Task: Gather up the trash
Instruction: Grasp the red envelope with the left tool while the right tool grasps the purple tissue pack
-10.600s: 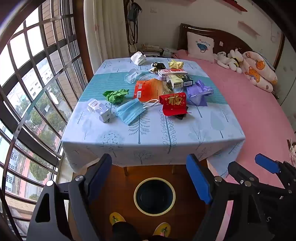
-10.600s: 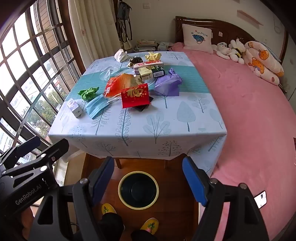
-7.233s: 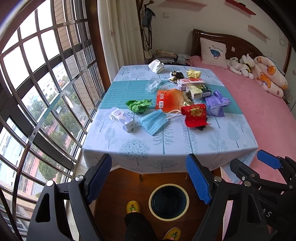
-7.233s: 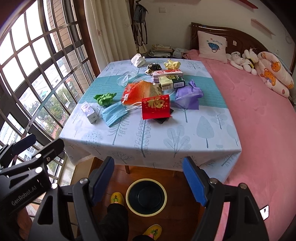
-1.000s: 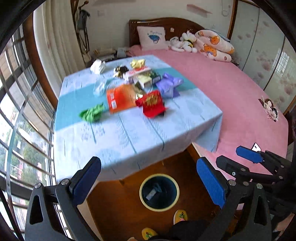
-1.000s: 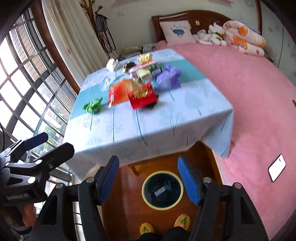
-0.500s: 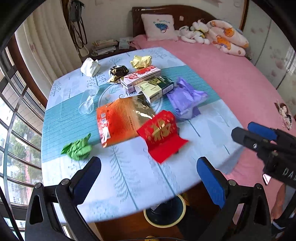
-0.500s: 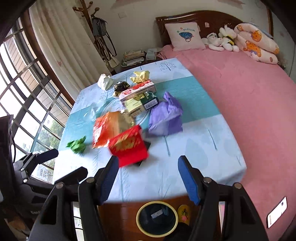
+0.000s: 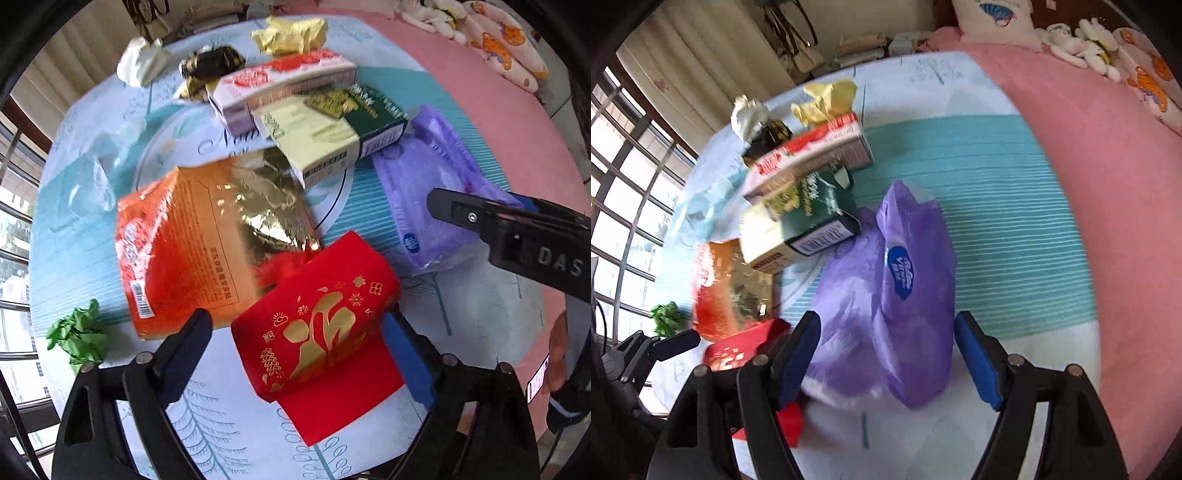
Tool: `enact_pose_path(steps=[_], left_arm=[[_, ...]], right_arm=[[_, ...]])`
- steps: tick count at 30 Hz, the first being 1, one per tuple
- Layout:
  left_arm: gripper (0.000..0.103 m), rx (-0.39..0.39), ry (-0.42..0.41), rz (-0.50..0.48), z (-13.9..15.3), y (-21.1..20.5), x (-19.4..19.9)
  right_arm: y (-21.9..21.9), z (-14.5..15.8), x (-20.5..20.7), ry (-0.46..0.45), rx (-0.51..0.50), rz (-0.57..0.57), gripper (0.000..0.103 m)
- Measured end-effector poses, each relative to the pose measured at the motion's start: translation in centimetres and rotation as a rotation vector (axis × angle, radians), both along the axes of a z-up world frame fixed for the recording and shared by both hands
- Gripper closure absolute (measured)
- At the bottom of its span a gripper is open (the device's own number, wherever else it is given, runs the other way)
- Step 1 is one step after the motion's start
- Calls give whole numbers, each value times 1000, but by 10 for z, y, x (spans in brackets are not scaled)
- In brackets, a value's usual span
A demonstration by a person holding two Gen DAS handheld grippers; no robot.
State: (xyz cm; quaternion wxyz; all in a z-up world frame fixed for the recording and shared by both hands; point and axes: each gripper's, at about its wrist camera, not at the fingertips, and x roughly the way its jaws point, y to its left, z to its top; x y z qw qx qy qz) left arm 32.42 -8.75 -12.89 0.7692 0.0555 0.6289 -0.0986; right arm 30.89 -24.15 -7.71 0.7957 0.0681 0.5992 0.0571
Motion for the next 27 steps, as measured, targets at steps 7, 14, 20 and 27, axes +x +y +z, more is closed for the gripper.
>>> enact_pose_path(steps=[7, 14, 20, 27], left_arm=[[41, -78, 60, 70, -10, 10, 3], [80, -111, 59, 113, -4, 17, 2], [90, -138, 12, 144, 9, 23, -10], [92, -160, -67, 145, 39, 26, -37]], right_arm=[[4, -15, 4, 21, 11, 69, 36], [1, -13, 2, 20, 60, 82, 70], [-3, -4, 0, 9, 97, 77, 87], [-8, 13, -15, -31, 141, 70, 90]])
